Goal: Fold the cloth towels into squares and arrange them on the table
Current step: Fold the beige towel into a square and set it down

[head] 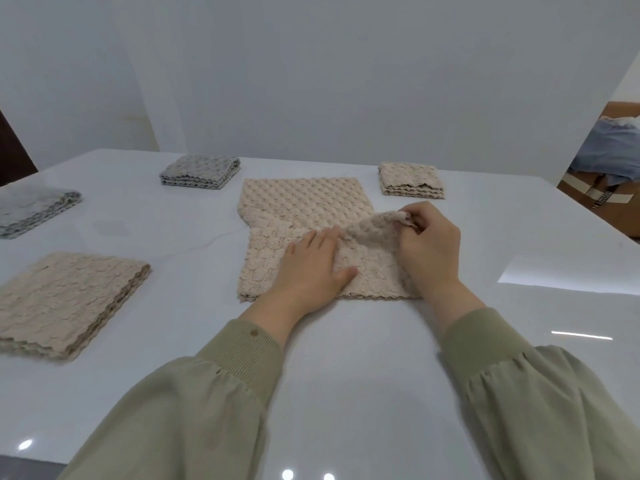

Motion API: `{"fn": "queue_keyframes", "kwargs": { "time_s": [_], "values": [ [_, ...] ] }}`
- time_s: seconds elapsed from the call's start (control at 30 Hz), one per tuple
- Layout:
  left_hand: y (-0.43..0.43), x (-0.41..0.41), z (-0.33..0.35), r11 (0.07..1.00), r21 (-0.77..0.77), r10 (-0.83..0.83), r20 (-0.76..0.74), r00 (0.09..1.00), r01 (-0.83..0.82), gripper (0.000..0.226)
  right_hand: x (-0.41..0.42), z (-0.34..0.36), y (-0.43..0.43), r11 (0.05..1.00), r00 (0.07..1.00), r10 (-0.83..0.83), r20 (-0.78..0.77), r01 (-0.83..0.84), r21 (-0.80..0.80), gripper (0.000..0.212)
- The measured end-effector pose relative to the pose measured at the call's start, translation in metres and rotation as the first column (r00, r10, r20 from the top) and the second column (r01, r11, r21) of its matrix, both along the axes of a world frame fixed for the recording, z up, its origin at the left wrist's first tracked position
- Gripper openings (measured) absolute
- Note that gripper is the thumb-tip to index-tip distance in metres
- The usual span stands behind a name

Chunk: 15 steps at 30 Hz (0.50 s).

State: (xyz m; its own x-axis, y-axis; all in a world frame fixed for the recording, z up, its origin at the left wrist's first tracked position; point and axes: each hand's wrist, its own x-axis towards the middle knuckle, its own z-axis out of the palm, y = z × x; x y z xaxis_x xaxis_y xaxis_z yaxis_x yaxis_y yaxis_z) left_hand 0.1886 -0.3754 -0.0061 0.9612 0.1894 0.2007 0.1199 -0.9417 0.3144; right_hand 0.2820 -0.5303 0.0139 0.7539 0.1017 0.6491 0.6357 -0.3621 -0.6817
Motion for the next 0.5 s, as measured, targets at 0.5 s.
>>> {"fn": "queue_keyframes", "kwargs": {
  "time_s": [0.5],
  "values": [
    [0.010, -0.006, 0.018, 0.853, -0.493, -0.022, 0.288, 0.957, 0.168, 0.016, -0.042, 0.011, 0.009, 0.967, 0.965, 0.231, 0.123, -0.214, -0.136, 0.031]
  ]
}}
